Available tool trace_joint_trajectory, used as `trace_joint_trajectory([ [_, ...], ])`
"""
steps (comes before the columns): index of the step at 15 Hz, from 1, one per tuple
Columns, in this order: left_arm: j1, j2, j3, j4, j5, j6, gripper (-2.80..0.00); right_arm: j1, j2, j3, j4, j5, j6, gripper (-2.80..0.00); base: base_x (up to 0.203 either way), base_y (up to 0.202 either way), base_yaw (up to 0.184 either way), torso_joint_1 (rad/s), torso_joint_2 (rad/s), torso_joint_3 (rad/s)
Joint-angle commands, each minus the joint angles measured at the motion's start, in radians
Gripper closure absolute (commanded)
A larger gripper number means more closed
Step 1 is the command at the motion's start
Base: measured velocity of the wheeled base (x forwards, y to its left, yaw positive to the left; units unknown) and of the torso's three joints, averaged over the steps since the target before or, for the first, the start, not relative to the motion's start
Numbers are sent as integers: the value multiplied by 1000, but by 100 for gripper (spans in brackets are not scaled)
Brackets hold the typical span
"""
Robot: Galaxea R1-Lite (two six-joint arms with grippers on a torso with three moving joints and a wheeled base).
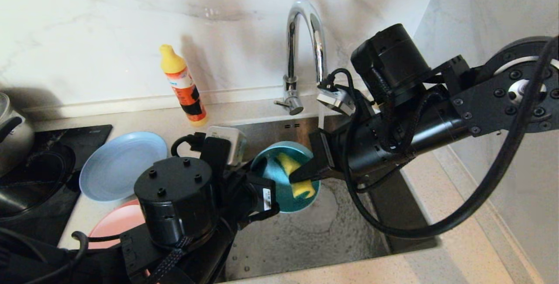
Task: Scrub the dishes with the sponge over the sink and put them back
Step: Wipe the bowl
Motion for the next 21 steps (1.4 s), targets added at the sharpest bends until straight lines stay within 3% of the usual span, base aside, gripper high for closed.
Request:
trace_joint_trajectory([
  [1,0,-1,5,-6,3,-2,0,0,16,-29,5,1,3,0,0,0,0,0,0,0],
  [11,1,2,2,-49,3,-11,0,-63,-61,-10,124,4,-10,0,0,0,0,0,0,0],
  [17,1,2,-12,-49,3,-8,0,15,-21,72,119,7,-6,0,0,0,0,0,0,0],
  [21,1,4,-18,-49,3,-10,0,72,21,54,114,5,-6,0,0,0,0,0,0,0],
])
